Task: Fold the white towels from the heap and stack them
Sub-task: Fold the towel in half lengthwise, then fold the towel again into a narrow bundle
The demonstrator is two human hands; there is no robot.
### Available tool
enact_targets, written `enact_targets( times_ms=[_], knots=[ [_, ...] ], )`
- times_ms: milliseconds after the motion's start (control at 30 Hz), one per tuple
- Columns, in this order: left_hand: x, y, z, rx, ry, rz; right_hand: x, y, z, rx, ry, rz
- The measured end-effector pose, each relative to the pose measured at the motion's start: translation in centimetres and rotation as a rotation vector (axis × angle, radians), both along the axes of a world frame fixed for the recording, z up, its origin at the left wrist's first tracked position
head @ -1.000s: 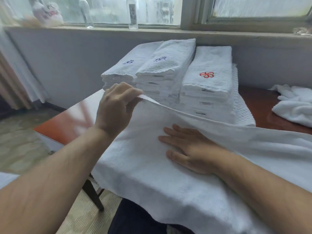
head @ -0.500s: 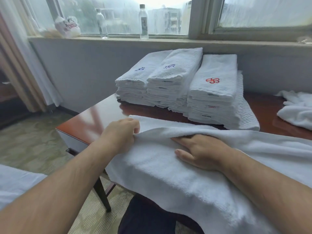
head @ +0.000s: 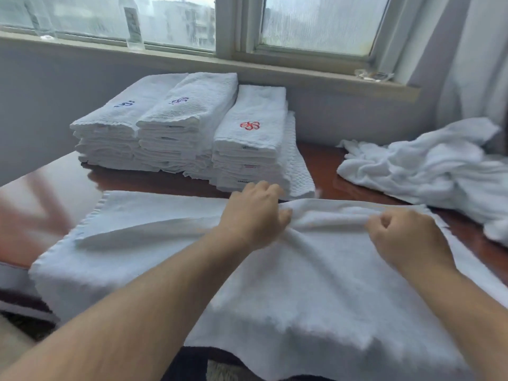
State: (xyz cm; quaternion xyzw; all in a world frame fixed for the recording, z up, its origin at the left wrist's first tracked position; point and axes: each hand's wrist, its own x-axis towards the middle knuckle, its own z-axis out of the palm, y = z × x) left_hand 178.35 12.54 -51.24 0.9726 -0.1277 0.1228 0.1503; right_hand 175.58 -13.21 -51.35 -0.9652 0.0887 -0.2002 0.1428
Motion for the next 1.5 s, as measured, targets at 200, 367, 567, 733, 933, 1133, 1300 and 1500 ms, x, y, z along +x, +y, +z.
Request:
enact_targets(
  times_ms=[200, 367, 567, 733, 933, 1133, 1300, 1500],
  knots=[
    [2.7, -7.3, -2.2, 0.059, -0.028, 0.028, -0.3, -5.9, -2.9, -0.049, 0.446, -0.179],
    [2.8, -7.6, -3.4, 0.111, -0.304, -0.155, 2.0, -7.9, -2.4, 0.187, 0.206, -0.188],
    [2.3, -7.2, -3.3, 0.037, -0.432, -0.297, 6.9, -7.6, 1.8, 0.194, -0.012, -0.348],
    [1.9, -7.3, -3.2, -0.019, -0.483, -0.390, 10.0, -7.2, 3.3, 0.395, 0.598, -0.402],
    [2.1, -7.2, -3.7, -0.048, -0.516, -0.397, 10.4, -7.3, 4.0, 0.324, 0.590, -0.351],
    [1.9, -7.0, -3.2, -0.093, -0.515, -0.485, 3.2, -9.7, 4.2, 0.675, -0.370, -0.259],
    [1.9, -6.9, -3.2, 0.022, -0.397, -0.499, -5.6, -12.3, -2.0, 0.770, -0.286, -0.415],
    [0.3, -7.9, -2.7, 0.085, -0.180, -0.287, -4.6, -12.6, -2.7, 0.565, -0.234, -0.372]
  ],
)
